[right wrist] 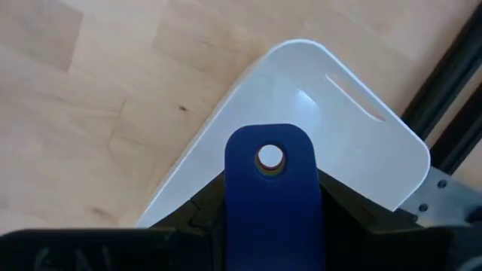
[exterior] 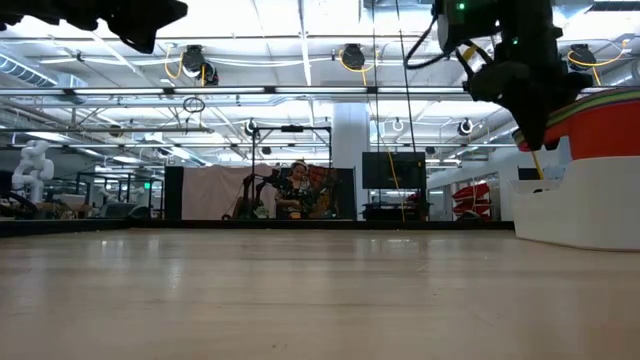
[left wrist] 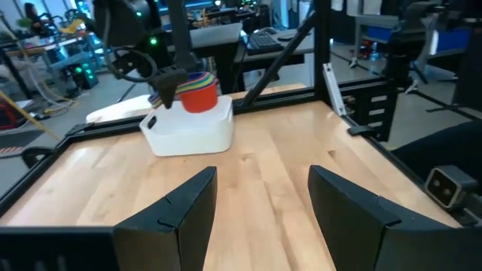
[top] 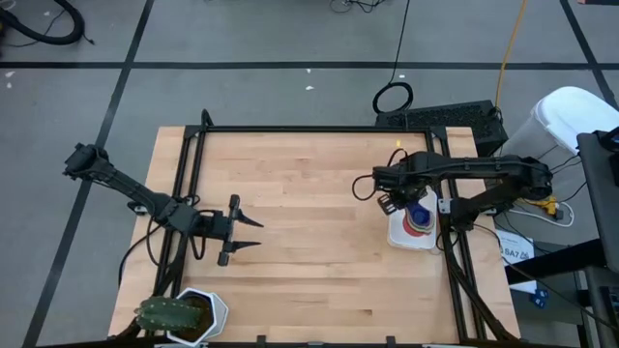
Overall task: Nest measuring cups in basket
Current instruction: Put the nested measuring cups into the white bin
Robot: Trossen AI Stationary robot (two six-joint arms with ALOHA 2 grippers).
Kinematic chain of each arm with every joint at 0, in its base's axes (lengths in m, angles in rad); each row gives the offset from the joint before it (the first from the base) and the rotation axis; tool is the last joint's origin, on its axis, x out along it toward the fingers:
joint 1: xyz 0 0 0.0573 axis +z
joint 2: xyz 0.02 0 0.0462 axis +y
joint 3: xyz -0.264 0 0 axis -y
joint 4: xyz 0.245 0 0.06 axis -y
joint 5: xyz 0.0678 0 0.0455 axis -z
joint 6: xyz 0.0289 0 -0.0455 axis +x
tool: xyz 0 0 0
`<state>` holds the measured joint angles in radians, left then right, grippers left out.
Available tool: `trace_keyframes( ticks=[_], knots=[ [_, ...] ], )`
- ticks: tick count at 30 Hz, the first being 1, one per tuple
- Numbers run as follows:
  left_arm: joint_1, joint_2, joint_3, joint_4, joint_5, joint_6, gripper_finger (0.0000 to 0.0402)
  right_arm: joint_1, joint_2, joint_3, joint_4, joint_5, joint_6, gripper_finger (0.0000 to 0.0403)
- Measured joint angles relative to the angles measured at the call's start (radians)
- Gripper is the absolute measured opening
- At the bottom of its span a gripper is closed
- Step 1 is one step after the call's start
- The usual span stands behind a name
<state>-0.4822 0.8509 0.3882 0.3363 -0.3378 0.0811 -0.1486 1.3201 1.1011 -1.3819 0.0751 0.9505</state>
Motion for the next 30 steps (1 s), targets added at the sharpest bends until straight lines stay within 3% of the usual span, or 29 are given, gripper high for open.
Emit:
trace_keyframes(
  ticks=[9, 30],
  knots=[
    [0.037, 0.0, 0.0, -0.007, -0.003, -0.013, 0.0212, -0.037, 0.001, -0.072, 0.103, 0.005, 0.087, 0.0128],
    [0.022, 0.0, 0.0, -0.1, -0.001, -0.076, 0.0212, -0.019, -0.084, -0.081, 0.043, 0.083, 0.376, 0.0128]
  ],
)
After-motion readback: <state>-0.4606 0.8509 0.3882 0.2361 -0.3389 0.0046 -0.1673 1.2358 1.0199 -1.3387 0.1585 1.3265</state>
